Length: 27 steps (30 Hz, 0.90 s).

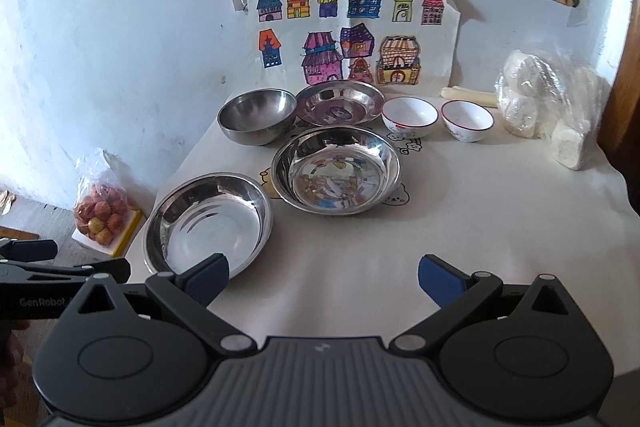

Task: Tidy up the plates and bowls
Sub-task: 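Move both grippers to the large steel plate rim and close them on it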

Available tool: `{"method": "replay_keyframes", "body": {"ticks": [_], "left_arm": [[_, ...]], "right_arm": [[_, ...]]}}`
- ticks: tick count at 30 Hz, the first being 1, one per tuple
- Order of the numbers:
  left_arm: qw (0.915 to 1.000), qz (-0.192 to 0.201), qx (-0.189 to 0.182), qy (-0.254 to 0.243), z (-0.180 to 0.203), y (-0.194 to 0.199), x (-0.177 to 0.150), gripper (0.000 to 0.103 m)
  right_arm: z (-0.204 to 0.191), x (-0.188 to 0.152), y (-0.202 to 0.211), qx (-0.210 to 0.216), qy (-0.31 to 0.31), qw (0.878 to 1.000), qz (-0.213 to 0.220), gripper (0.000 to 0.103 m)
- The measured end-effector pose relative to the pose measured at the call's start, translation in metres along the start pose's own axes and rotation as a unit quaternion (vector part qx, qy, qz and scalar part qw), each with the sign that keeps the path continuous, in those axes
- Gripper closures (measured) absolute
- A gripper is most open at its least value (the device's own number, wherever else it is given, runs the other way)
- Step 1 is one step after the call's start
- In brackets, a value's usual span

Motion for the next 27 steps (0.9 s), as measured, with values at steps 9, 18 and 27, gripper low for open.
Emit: {"method": "replay_keyframes", "body": {"ticks": [9, 18, 27], "left_arm": [[0.9973, -0.033, 0.026, 0.059, -0.002, -0.03, 0.023, 0.001], [0.9921, -0.075, 0.045, 0.09, -0.003, -0.047, 0.027, 0.001], [0.9908, -0.11, 0.022, 0.075, -0.016, -0.075, 0.033, 0.001]], "right_arm": [[0.015, 0.03, -0.043, 0.053, 0.038, 0.997, -0.04, 0.0], [0.024, 0.041, -0.073, 0.098, 0.062, 0.989, -0.089, 0.0], [0.004, 0.037, -0.1, 0.129, 0.072, 0.979, -0.14, 0.0]]}}
Point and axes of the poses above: each gripper's, at about its wrist camera, not at the fingertips, and y roughly against the way its jaws point, z to its right, x to its top, the point moved 5 cm from there along -y, roughly the way its jaws point, and after that the axes turned 5 degrees about -y, right-handed, at the moved point
